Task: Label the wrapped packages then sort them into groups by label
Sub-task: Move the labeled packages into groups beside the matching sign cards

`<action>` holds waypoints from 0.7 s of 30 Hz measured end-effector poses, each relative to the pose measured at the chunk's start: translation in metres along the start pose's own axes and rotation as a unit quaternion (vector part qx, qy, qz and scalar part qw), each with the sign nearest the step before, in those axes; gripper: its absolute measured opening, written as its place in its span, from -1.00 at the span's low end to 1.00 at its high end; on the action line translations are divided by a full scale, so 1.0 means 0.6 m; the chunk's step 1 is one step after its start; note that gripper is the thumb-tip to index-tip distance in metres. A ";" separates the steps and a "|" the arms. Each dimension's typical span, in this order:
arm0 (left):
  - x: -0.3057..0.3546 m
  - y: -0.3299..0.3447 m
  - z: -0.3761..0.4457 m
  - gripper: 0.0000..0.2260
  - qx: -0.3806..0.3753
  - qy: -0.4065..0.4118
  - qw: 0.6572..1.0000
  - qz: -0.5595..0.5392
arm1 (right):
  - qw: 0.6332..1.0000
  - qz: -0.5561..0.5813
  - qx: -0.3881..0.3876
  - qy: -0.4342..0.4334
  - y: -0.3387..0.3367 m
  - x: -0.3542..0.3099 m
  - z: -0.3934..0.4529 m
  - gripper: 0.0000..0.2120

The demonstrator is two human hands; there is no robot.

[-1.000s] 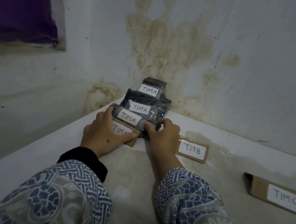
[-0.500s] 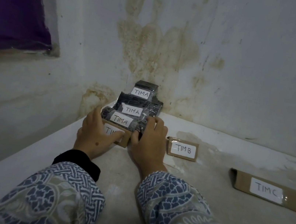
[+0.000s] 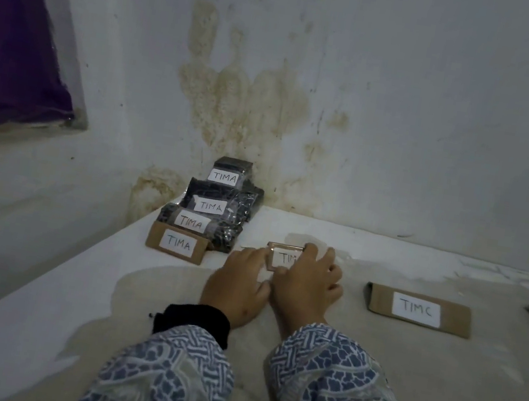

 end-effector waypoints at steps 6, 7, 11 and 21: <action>0.007 0.046 0.004 -0.42 -0.042 -0.044 0.995 0.079 | 0.999 0.031 -0.027 -0.017 -0.024 0.035 0.002 -0.47; 0.009 0.047 0.005 -0.43 -0.051 -0.043 0.994 0.089 | 0.998 0.043 -0.031 -0.018 -0.025 0.036 0.003 -0.51; 0.016 0.057 0.007 -0.44 -0.094 -0.055 0.986 0.123 | 0.998 0.056 -0.016 -0.024 -0.029 0.035 0.003 -0.62; 0.025 0.059 0.007 -0.49 -0.097 -0.030 0.988 0.116 | 0.994 0.103 -0.005 -0.044 -0.050 0.056 -0.005 -0.63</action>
Point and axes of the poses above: each hand's wrist, its own z-axis towards the middle knuckle, its own y-axis out of the palm, x = y × z, the point moved 10 cm from there along z, towards the middle knuckle, and after that the axes turned 3 degrees about x, right-handed, at the moved point
